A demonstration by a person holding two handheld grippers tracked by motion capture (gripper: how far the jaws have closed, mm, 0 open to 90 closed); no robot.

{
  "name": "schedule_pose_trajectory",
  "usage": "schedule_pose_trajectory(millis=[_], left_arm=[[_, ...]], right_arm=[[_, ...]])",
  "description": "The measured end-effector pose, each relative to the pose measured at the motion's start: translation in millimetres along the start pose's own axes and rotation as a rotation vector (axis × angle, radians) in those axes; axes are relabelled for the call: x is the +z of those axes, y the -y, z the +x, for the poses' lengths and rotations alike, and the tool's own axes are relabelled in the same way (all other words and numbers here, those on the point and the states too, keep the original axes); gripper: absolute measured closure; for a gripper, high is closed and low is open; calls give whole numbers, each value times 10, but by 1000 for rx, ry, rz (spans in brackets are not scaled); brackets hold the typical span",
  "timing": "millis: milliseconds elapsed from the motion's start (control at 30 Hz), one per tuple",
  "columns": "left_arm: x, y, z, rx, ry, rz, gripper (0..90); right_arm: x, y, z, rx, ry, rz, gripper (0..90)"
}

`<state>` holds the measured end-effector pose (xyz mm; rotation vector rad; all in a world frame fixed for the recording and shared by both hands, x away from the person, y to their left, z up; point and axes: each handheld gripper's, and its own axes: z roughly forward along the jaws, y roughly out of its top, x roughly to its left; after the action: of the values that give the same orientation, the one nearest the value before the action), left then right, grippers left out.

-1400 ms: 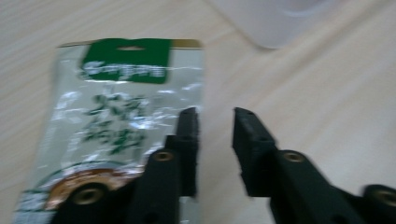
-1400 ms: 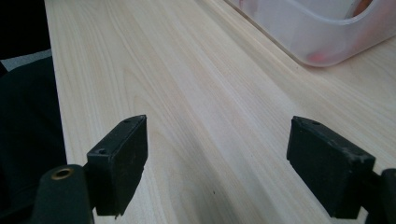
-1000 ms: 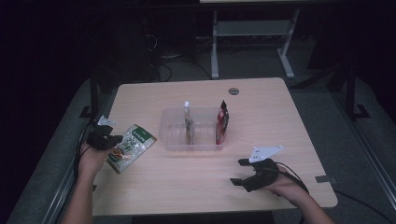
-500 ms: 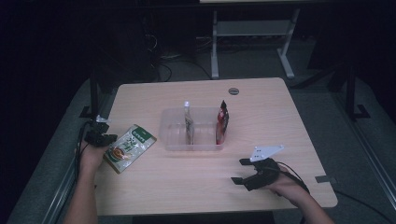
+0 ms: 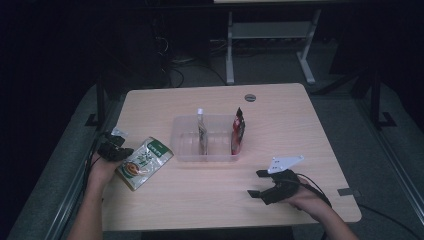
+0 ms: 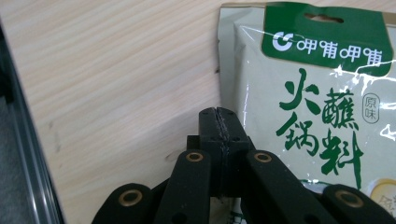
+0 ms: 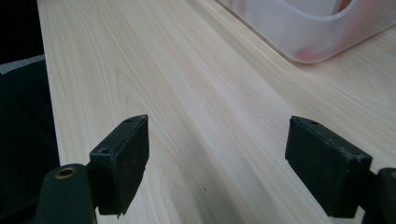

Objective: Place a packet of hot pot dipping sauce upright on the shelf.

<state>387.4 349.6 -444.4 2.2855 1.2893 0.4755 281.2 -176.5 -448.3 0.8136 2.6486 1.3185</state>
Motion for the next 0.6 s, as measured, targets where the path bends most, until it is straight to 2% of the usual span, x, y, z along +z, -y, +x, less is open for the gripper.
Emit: schedule_pose_trajectory(millis=[67,300,467,600], left_arm=[[12,-13,-29,22,15,0,896],[8,-26,-100,54,48,6,897],[26,-73,-182,84,68,-12,882],[66,-105,-257,91,110,-2,893]], right_arm=[[5,-7,6,0,-3,0,211],[17,-14,-3,-2,-5,0,211],[17,-16,2,-5,-8,3,211],[23,-20,6,-6,-8,4,211]])
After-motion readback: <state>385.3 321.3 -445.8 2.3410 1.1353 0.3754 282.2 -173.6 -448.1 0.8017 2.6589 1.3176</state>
